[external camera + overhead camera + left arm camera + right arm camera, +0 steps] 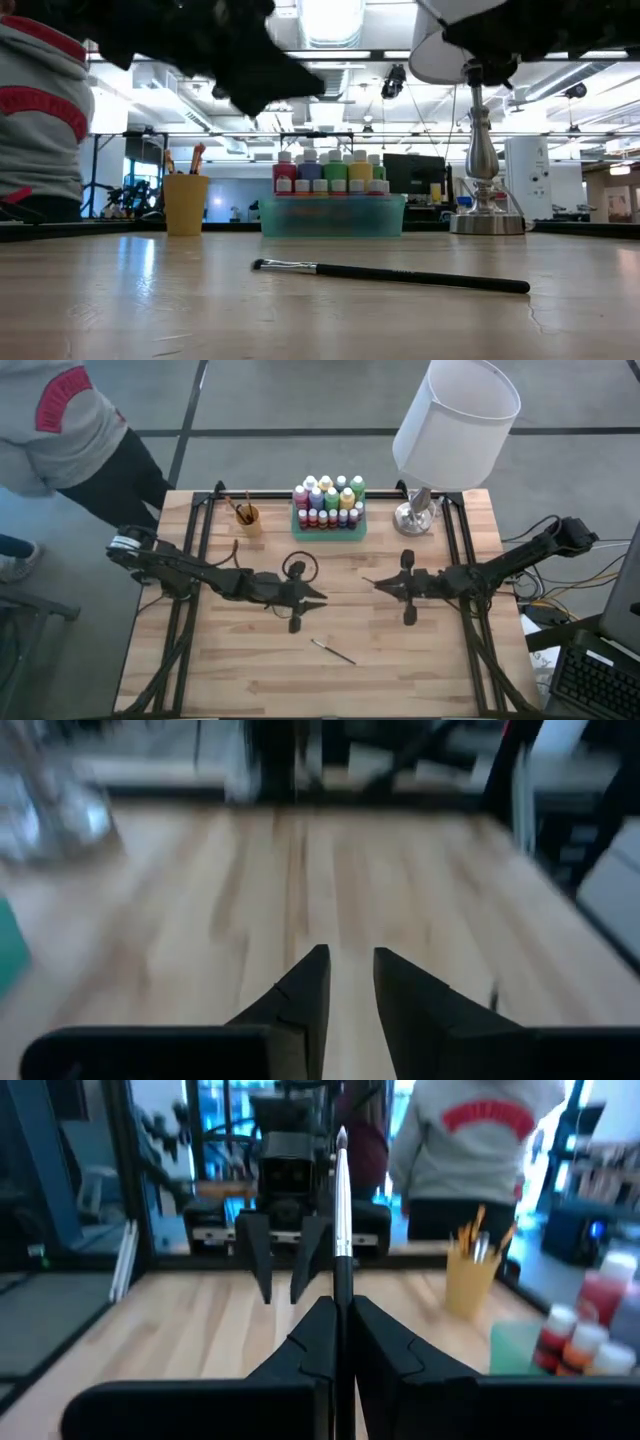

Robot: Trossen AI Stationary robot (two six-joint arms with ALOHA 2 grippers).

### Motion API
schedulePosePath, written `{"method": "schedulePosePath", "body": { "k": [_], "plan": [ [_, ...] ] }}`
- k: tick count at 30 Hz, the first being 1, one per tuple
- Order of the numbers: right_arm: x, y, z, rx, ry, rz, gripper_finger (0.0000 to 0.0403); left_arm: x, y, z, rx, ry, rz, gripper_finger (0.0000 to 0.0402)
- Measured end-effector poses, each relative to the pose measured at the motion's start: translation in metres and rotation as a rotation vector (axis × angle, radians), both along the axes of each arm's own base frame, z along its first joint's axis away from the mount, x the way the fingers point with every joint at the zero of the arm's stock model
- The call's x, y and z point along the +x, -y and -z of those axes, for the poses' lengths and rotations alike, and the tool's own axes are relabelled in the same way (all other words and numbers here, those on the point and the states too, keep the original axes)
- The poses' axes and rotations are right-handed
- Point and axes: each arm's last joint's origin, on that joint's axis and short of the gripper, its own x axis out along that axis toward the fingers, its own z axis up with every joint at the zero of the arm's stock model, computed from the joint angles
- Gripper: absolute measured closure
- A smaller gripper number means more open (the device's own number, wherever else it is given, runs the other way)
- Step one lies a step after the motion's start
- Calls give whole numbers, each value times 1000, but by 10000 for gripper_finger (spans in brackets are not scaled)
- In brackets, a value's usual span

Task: Pick & Place Paint Supplies
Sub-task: Put the silver paintbrush into the orange cup

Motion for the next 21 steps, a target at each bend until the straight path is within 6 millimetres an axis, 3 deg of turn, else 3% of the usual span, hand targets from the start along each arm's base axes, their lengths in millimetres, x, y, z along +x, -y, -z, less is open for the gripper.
{"method": "schedulePosePath", "body": {
  "k": [9,17,21],
  "plan": [
    [-4,-2,-9,-51,184,-103,390,5,-2,-35,84,359,4,311],
    [-1,-4,-25,-123,264,-141,390,17,-9,-65,113,456,-55,222],
    [0,-5,-30,-144,280,-137,390,21,-8,-82,131,513,-56,199]
  ]
}}
